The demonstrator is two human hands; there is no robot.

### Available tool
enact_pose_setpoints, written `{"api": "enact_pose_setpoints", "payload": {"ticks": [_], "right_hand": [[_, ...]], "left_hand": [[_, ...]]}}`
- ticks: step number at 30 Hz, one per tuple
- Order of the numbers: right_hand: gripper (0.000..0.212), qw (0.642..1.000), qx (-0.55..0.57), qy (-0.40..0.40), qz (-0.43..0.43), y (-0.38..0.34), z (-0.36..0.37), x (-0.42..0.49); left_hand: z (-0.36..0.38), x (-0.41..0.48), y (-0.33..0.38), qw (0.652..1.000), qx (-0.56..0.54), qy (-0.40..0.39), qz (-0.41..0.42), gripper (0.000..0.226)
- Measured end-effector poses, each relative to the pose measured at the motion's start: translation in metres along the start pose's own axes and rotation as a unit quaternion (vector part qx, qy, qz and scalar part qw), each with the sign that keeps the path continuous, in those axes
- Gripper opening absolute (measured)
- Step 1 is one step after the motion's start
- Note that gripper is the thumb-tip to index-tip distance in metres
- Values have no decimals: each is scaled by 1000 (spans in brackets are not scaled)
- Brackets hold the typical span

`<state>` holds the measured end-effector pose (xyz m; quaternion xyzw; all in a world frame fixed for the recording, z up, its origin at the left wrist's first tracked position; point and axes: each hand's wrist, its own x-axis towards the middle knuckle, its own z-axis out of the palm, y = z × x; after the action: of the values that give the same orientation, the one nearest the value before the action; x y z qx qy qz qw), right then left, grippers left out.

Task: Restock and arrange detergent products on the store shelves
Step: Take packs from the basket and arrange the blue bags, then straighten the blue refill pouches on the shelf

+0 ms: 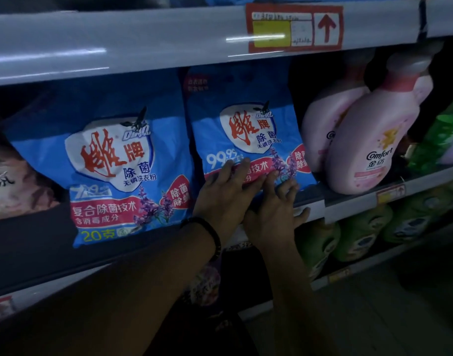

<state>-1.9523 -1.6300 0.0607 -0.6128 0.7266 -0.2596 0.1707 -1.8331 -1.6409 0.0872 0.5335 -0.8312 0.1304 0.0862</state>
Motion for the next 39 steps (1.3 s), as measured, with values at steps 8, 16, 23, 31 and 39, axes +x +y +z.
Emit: {"api": "enact_pose_setpoints", "payload": {"ticks": [8,16,23,31,39], "right_hand": [[92,996,22,-70,-43,15,-30,-12],[66,996,79,-4,-45,0,-80,-58],[26,989,93,14,-115,-68,-190,-115],[27,987,63,30,-146,-127,-302,-159],[47,983,27,83,-162,-157,-366,-128]], "left_hand": [[-19,-11,21,991,-93,-83,-57,86],[-102,-41,33,985,-145,-87,-36,55],[-220,-73,40,985,-167,-27,-18,44],[-329,-87,6,996,37,83,20,39],[-386,-42,-48,956,199,203,71,28]]}}
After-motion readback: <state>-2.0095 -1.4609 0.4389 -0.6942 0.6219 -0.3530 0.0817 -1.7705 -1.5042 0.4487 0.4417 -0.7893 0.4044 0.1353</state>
